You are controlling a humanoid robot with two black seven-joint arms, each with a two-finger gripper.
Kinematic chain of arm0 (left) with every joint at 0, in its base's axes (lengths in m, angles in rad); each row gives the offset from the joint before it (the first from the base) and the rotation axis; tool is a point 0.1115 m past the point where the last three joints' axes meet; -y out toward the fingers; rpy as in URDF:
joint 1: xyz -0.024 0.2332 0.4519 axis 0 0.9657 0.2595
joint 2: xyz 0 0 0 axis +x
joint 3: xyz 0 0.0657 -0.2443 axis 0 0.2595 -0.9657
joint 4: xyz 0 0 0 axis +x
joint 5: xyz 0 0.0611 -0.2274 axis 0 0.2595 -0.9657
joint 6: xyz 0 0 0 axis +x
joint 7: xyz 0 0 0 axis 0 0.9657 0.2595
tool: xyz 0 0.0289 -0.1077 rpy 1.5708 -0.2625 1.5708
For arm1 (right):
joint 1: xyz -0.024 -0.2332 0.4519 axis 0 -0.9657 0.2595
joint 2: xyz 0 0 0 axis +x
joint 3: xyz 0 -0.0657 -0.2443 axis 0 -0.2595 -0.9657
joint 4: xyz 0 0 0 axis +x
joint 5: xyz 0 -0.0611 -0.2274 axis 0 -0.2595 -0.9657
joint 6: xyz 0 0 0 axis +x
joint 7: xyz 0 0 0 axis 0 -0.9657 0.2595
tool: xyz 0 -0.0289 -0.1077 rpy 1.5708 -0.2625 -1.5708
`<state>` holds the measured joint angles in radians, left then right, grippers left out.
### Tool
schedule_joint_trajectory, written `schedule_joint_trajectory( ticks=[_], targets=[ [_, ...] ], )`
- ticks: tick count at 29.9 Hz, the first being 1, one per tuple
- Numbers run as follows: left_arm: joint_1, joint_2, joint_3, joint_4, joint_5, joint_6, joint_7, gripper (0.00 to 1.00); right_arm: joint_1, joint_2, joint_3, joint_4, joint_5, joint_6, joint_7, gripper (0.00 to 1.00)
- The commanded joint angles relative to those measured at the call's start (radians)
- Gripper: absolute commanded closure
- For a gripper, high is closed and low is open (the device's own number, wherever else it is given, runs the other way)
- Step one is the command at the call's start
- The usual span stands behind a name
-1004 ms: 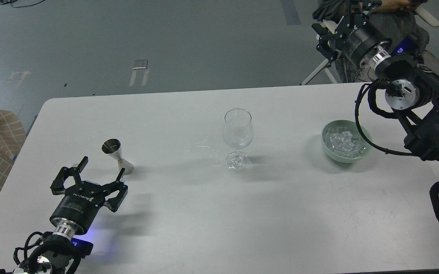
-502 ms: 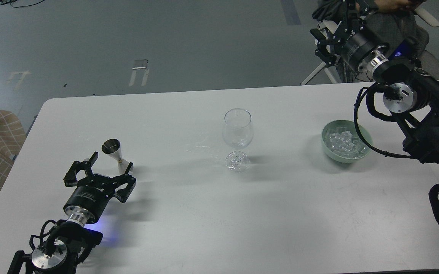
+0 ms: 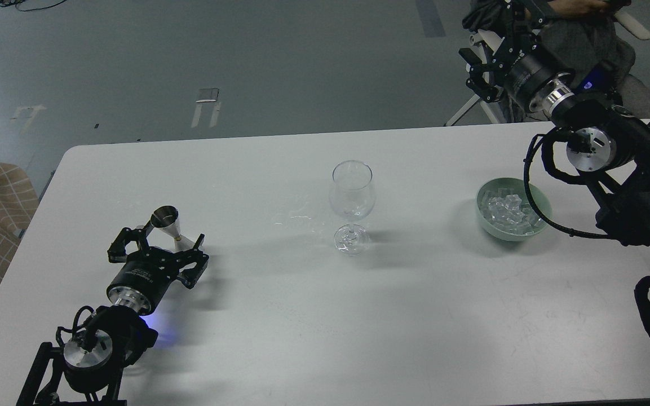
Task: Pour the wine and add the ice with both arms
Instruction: 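Lower the left gripper to the metal jigger and close around it, then lift the jigger with the left gripper and carry it over the wine glass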
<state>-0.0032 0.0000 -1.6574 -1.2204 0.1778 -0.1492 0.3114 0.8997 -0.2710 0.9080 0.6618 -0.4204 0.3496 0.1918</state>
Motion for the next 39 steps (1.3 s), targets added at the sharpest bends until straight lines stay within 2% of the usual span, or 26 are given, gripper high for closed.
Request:
schedule_joint_trajectory(
  ticks=[1, 2, 7, 13, 15, 25, 27, 28, 32, 37, 39],
  targets=[
    [-0.023, 0.000, -0.001, 0.016, 0.000, 0.017, -0.003, 0.08, -0.002, 0.001, 0.000, 0.001, 0.000, -0.009, 0.000, 0.00],
    [-0.026, 0.000, -0.001, 0.016, 0.000, 0.022, -0.003, 0.11, -0.002, 0.001, 0.000, 0.001, 0.000, -0.009, 0.000, 0.00],
    [-0.034, 0.000, -0.001, 0.016, 0.000, 0.048, -0.014, 0.40, -0.002, 0.001, 0.000, 0.001, 0.000, -0.009, 0.000, 0.00],
    [-0.032, 0.000, -0.001, 0.016, 0.000, 0.049, -0.023, 0.57, -0.002, 0.001, 0.000, 0.001, 0.000, -0.011, -0.002, 0.00],
    [-0.031, 0.000, 0.001, 0.016, 0.000, 0.040, -0.021, 0.69, -0.002, 0.001, 0.000, 0.001, 0.000, -0.012, 0.000, 0.00],
    [-0.031, 0.000, -0.001, 0.018, 0.000, 0.037, -0.018, 0.79, -0.001, 0.001, 0.000, 0.001, 0.000, -0.012, 0.000, 0.00],
    [-0.031, 0.000, 0.001, 0.016, 0.000, 0.037, -0.017, 0.82, -0.001, 0.001, 0.000, 0.001, 0.000, -0.014, 0.000, 0.00],
    [-0.031, 0.000, -0.001, 0.016, 0.000, 0.036, -0.017, 0.91, -0.001, 0.001, 0.000, 0.001, 0.000, -0.014, 0.000, 0.00],
    [-0.031, 0.000, -0.002, 0.009, -0.003, 0.031, -0.018, 1.00, -0.001, 0.001, 0.000, 0.001, 0.000, -0.014, 0.000, 0.00],
    [-0.044, 0.000, -0.001, -0.017, -0.003, 0.046, -0.021, 1.00, -0.001, 0.001, -0.001, 0.001, 0.000, -0.014, 0.000, 0.00],
    [-0.058, 0.000, 0.001, -0.050, -0.003, 0.078, -0.015, 1.00, -0.001, 0.001, -0.001, 0.001, 0.000, -0.014, -0.002, 0.00]
  ],
)
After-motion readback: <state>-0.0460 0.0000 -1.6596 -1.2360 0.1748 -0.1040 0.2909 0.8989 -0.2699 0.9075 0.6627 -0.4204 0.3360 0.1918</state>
